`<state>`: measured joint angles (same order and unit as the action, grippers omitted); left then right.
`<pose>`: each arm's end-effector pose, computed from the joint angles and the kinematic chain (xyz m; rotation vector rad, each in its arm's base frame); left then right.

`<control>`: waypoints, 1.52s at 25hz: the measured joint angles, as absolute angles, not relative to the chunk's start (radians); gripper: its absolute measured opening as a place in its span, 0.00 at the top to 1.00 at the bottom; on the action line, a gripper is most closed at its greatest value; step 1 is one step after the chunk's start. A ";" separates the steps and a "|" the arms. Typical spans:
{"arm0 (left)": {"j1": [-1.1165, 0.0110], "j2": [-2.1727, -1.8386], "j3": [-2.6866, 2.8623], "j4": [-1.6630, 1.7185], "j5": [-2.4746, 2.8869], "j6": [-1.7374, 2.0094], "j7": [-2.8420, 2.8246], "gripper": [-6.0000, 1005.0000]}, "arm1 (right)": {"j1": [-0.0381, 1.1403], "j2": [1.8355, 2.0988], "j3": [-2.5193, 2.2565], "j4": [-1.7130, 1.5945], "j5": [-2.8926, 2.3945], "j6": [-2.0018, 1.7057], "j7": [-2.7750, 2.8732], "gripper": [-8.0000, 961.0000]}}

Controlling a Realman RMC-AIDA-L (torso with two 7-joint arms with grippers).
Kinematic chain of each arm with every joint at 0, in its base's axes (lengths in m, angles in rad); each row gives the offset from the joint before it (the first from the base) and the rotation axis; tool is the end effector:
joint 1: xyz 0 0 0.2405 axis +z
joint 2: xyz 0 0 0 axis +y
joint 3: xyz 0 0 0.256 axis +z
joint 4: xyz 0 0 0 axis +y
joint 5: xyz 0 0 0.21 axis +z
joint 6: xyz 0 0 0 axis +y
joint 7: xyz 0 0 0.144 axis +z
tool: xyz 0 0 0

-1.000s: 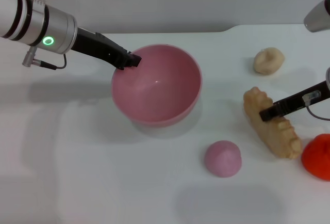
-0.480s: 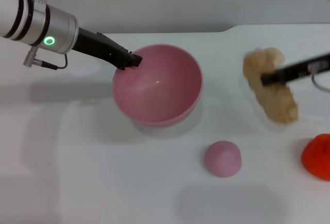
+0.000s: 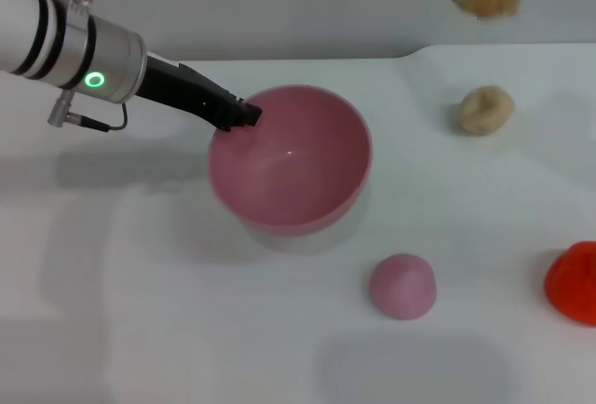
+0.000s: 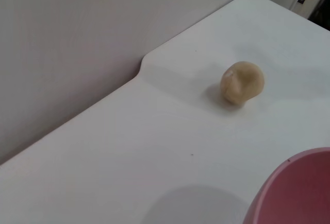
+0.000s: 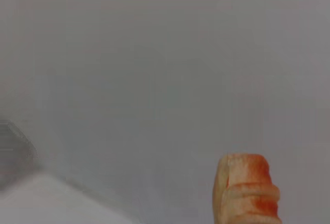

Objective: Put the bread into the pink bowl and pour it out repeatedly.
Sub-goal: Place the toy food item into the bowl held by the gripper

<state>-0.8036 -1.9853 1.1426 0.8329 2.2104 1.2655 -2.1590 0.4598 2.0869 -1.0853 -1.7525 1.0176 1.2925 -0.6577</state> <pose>-0.1772 0.4230 0.0029 -2.6935 -0.8467 -0.0522 0.1015 0.3669 0.1154 -2.3320 0.6461 0.5427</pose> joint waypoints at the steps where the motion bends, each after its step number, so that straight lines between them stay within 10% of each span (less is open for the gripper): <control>1: -0.804 -1.987 1.143 0.833 2.211 1.265 -2.159 0.92 | 0.455 2.087 -1.089 -1.763 1.055 1.277 -0.679 0.80; 38: -0.803 -1.996 1.123 0.833 2.211 1.247 -2.172 0.92 | 0.402 2.082 -1.541 -1.368 1.376 0.934 -1.200 0.84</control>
